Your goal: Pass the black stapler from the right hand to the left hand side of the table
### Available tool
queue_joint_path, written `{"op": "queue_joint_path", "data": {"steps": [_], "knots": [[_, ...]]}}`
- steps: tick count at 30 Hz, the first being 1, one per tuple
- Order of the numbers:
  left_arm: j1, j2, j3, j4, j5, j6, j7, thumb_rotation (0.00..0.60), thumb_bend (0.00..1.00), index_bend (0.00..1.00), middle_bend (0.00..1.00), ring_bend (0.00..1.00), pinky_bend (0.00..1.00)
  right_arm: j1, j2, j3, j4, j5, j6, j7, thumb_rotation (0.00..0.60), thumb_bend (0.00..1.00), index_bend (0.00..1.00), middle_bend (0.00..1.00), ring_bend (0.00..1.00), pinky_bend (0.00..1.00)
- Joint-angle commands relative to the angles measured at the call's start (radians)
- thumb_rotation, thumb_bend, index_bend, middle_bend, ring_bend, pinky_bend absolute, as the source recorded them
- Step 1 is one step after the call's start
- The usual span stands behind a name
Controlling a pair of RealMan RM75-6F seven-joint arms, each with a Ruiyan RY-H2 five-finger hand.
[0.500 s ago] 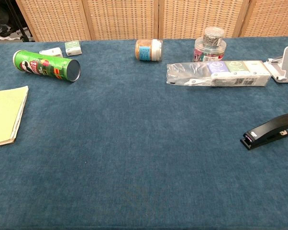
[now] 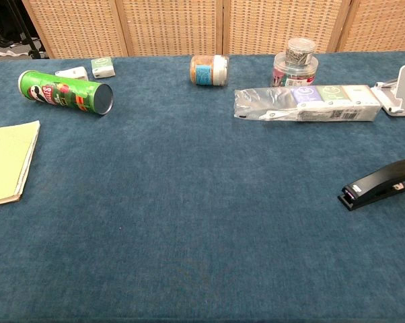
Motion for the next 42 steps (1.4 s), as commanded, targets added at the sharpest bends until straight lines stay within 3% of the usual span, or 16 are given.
{"op": "queue_joint_path", "data": {"steps": [1, 7, 12, 19, 25, 32, 42], "knots": [[-0.002, 0.001, -0.004, -0.005, -0.011, -0.005, 0.008, 0.600, 0.00, 0.00, 0.00, 0.00, 0.00, 0.141, -0.040, -0.008, 0.017, -0.047, -0.193, -0.035, 0.600, 0.00, 0.00, 0.00, 0.00, 0.00], [-0.003, 0.006, -0.016, -0.009, -0.041, -0.016, -0.005, 0.600, 0.00, 0.00, 0.00, 0.00, 0.00, 0.230, -0.110, 0.018, 0.022, 0.024, -0.374, -0.177, 0.600, 0.00, 0.01, 0.00, 0.00, 0.00], [-0.008, 0.015, -0.024, -0.011, -0.058, -0.028, -0.020, 0.600, 0.00, 0.00, 0.00, 0.00, 0.00, 0.254, -0.178, 0.034, 0.078, 0.066, -0.407, -0.249, 0.600, 0.02, 0.14, 0.09, 0.03, 0.07], [-0.009, 0.024, -0.025, -0.014, -0.062, -0.035, -0.036, 0.600, 0.00, 0.00, 0.00, 0.00, 0.00, 0.275, -0.235, 0.038, 0.148, 0.107, -0.420, -0.281, 0.600, 0.29, 0.40, 0.38, 0.29, 0.28], [-0.008, 0.028, -0.023, -0.016, -0.060, -0.035, -0.044, 0.600, 0.00, 0.00, 0.00, 0.00, 0.00, 0.279, -0.247, 0.029, 0.155, 0.107, -0.390, -0.275, 0.600, 0.56, 0.54, 0.52, 0.41, 0.34], [-0.008, 0.028, -0.019, -0.019, -0.055, -0.036, -0.042, 0.600, 0.00, 0.00, 0.00, 0.00, 0.00, 0.295, -0.239, 0.032, 0.107, 0.085, -0.352, -0.306, 0.600, 0.66, 0.57, 0.56, 0.44, 0.36], [-0.007, 0.040, -0.017, -0.026, -0.055, -0.040, -0.064, 0.600, 0.00, 0.00, 0.00, 0.00, 0.00, 0.418, -0.370, 0.165, -0.062, 0.243, -0.479, -0.630, 0.600, 0.72, 0.58, 0.56, 0.44, 0.37]]}}
